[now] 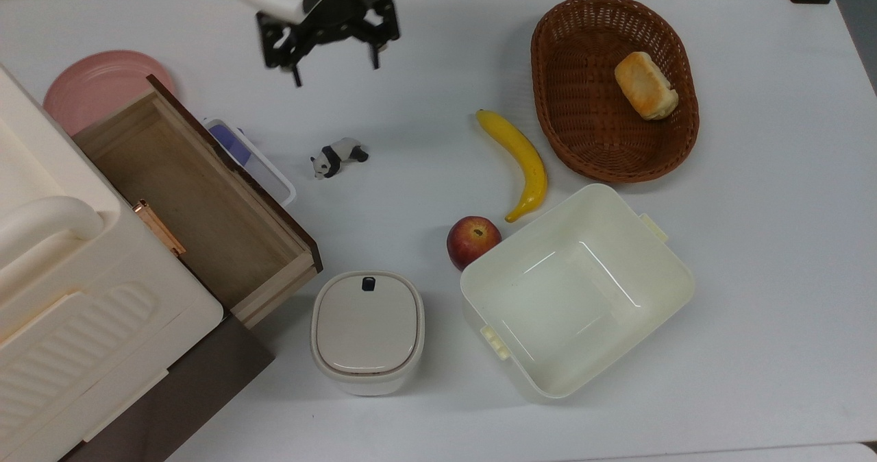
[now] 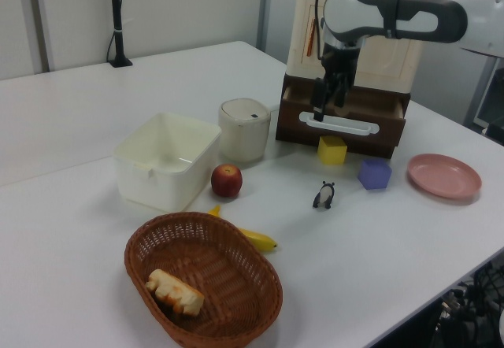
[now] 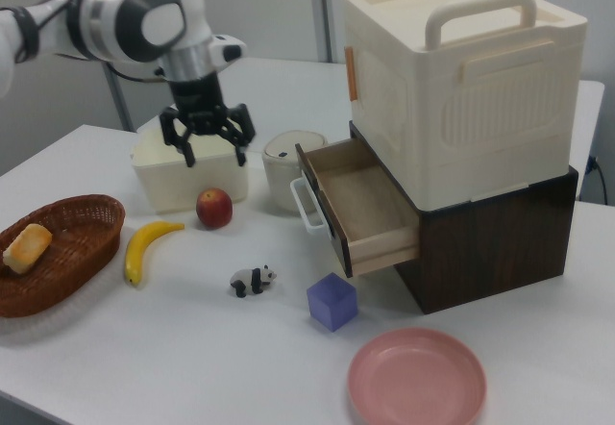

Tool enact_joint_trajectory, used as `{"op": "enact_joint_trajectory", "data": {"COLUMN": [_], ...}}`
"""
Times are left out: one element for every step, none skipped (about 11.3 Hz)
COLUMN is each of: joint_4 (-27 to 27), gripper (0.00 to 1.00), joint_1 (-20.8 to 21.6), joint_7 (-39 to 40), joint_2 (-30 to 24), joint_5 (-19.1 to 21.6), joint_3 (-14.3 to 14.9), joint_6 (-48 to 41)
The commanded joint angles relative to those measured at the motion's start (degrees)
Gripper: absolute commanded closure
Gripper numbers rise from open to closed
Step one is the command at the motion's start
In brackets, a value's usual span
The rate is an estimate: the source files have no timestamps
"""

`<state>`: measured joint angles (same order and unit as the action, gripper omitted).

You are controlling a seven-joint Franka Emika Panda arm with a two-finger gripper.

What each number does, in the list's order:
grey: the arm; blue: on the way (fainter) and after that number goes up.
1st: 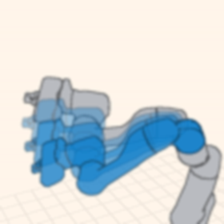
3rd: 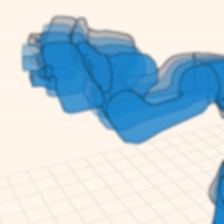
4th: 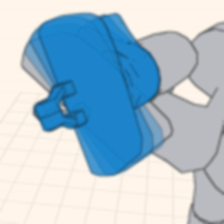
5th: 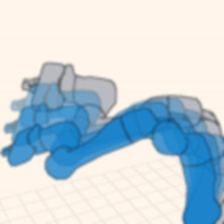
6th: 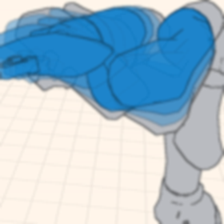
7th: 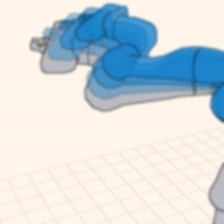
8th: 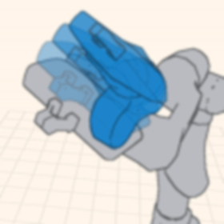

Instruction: Slide open the drawer

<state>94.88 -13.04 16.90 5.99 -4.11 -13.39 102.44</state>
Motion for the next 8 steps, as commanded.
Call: {"op": "enact_joint_trajectory", "data": {"joint_4": [0.49, 0.49, 0.57, 0.49, -0.56, -1.61, -2.06, -2.24], "gripper": [0.0, 0.0, 0.0, 0.0, 0.0, 0.0, 0.0, 0.0], "joint_1": [10.71, 14.15, 16.1, 16.81, 16.21, 15.51, 14.11, 12.79], "joint_7": [-22.01, -25.74, -25.95, -25.95, -26.3, -26.39, -25.87, -24.91], "joint_2": [-1.95, -2.21, -2.39, -2.65, -3.09, -3.18, -3.44, -3.7], "joint_5": [0.51, 0.07, 0.07, 0.16, 0.85, 1.47, 3.56, 5.32], "joint_3": [6.94, 10.1, 12.4, 13.99, 14.26, 14.18, 14.27, 14.18], "joint_6": [-1.45, -1.54, -1.63, -3.02, -5.21, -7.58, -8.65, -8.49]}}
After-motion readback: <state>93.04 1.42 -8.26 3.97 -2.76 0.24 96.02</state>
